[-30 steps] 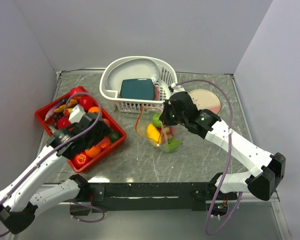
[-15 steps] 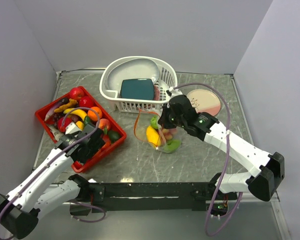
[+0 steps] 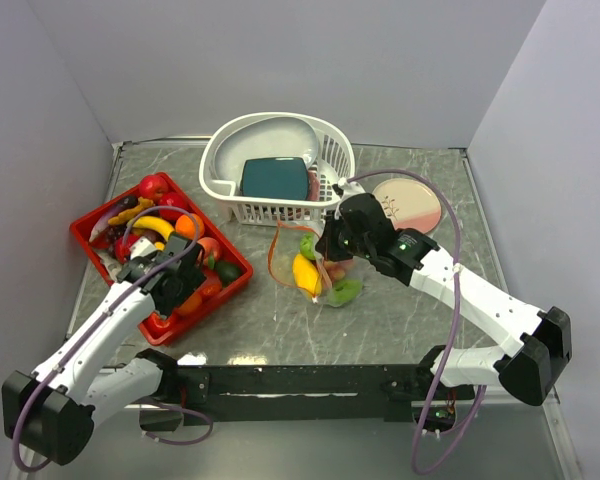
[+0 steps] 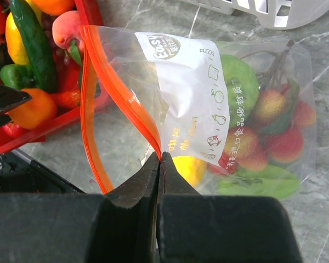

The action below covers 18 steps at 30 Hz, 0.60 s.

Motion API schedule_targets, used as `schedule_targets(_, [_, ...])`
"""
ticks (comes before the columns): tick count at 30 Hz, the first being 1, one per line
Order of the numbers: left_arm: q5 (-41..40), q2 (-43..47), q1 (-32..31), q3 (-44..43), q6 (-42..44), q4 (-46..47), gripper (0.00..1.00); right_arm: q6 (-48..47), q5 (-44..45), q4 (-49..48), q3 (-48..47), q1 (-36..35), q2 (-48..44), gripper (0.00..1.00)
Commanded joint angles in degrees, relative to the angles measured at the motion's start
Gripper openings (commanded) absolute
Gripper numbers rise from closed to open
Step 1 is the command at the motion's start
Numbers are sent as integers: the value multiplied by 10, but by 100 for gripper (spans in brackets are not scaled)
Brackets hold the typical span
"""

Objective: Place the food in the zip-top bag and seal the zipper

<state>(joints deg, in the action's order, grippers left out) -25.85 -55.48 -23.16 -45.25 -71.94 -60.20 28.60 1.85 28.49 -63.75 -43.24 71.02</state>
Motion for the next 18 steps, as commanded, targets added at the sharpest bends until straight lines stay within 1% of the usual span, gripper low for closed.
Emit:
schedule_targets(1, [-7, -9, 3, 0, 7, 17, 81, -12, -6, -19, 2, 0, -19, 1])
schedule_targets(6, [-12, -25, 2, -4, -2, 24, 83, -11, -8, -20, 5, 0, -20, 1])
schedule_targets(18, [-17, -59, 3, 11, 0, 53, 83, -12, -16, -22, 5, 0, -14, 1])
